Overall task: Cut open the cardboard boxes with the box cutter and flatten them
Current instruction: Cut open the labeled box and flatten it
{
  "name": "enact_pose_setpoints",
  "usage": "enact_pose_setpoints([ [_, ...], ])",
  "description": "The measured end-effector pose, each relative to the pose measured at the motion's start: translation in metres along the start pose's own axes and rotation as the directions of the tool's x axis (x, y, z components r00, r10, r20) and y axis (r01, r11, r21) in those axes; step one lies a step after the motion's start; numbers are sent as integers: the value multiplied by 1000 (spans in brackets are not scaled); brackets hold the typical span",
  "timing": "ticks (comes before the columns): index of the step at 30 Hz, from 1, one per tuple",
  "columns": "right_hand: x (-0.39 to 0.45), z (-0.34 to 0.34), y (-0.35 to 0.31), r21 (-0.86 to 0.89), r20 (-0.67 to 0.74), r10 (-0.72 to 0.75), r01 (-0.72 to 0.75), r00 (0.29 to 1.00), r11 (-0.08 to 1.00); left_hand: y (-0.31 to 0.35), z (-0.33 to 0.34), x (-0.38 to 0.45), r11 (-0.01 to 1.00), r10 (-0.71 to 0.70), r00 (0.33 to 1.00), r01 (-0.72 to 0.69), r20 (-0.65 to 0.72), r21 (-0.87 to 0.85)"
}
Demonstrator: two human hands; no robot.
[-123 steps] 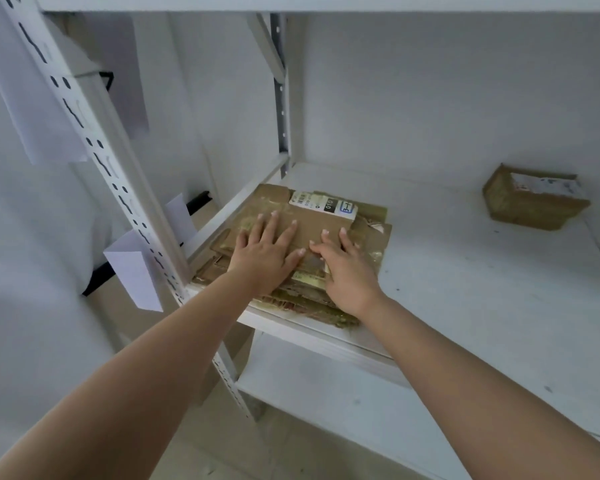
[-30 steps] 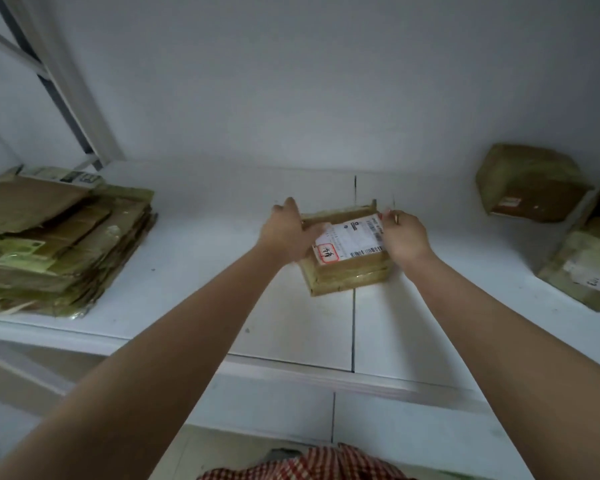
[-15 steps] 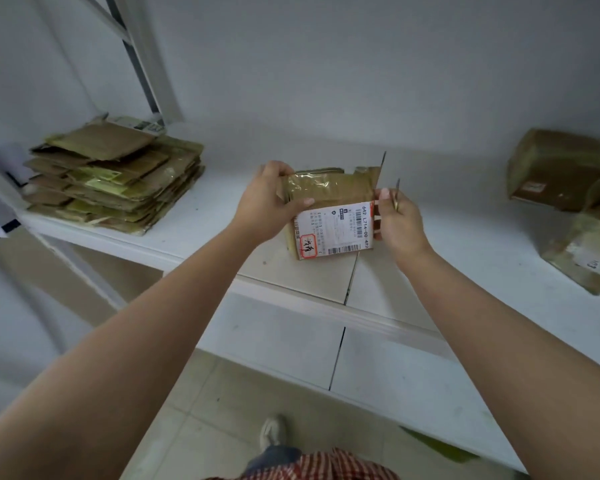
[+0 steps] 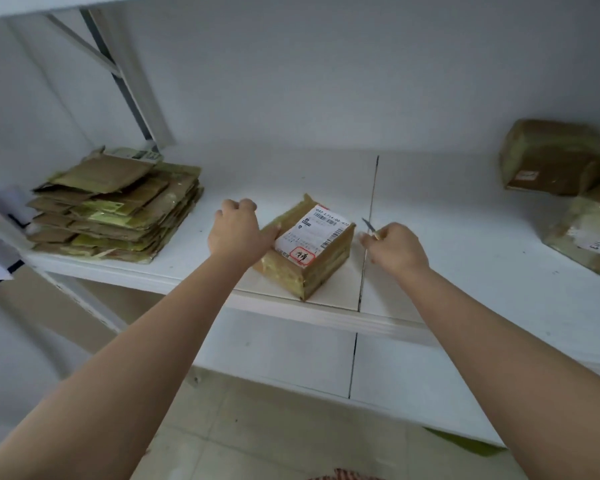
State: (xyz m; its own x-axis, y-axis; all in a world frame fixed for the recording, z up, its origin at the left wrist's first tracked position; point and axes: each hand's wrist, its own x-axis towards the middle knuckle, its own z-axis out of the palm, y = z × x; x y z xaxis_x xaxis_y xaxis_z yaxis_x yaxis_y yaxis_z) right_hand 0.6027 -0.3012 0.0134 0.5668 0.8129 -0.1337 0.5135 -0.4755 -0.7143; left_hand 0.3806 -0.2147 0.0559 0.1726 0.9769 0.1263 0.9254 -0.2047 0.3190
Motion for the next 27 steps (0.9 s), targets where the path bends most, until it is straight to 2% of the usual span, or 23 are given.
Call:
enact_pose_setpoints([
  [1, -1, 2, 0, 3, -2, 22, -22, 1000, 1000, 7, 1, 0, 985, 166, 984, -169, -64, -41],
  [2, -3, 5, 0, 14, 0, 40, -40, 999, 999, 14, 2, -1, 925, 365, 926, -373, -101, -77],
  [3, -4, 8, -1, 36, 8, 58, -58, 998, 998, 20, 6, -1, 838, 537, 841, -541, -62, -74],
  [4, -5, 12, 0, 68, 16, 64, -65, 998, 996, 26, 11, -2, 760, 650, 760, -648, 30, -52],
  [5, -6, 17, 2, 109, 22, 60, -62, 998, 992, 29, 18, -3, 720, 689, 711, -693, 140, -21],
  [6, -7, 21, 4, 152, 19, 51, -53, 999, 987, 30, 25, -2, 720, 673, 700, -694, 238, 7],
  [7, -7, 25, 6, 189, 5, 46, -46, 999, 981, 30, 31, 2, 749, 630, 719, -662, 292, 15],
  [10, -11, 31, 11, 316, -34, 58, -44, 998, 948, 30, 38, 15, 831, 528, 786, -556, 321, -6],
  [15, -20, 38, 3, 504, -63, 87, -43, 994, 863, 33, 38, 21, 846, 516, 781, -528, 353, -68],
  [19, -18, 42, -6, 522, -51, 125, -80, 991, 849, 29, 40, 15, 843, 518, 795, -537, 316, -34],
  [27, -12, 50, -24, 410, -98, 158, -105, 983, 906, 27, 44, 7, 846, 503, 822, -531, 267, 41],
])
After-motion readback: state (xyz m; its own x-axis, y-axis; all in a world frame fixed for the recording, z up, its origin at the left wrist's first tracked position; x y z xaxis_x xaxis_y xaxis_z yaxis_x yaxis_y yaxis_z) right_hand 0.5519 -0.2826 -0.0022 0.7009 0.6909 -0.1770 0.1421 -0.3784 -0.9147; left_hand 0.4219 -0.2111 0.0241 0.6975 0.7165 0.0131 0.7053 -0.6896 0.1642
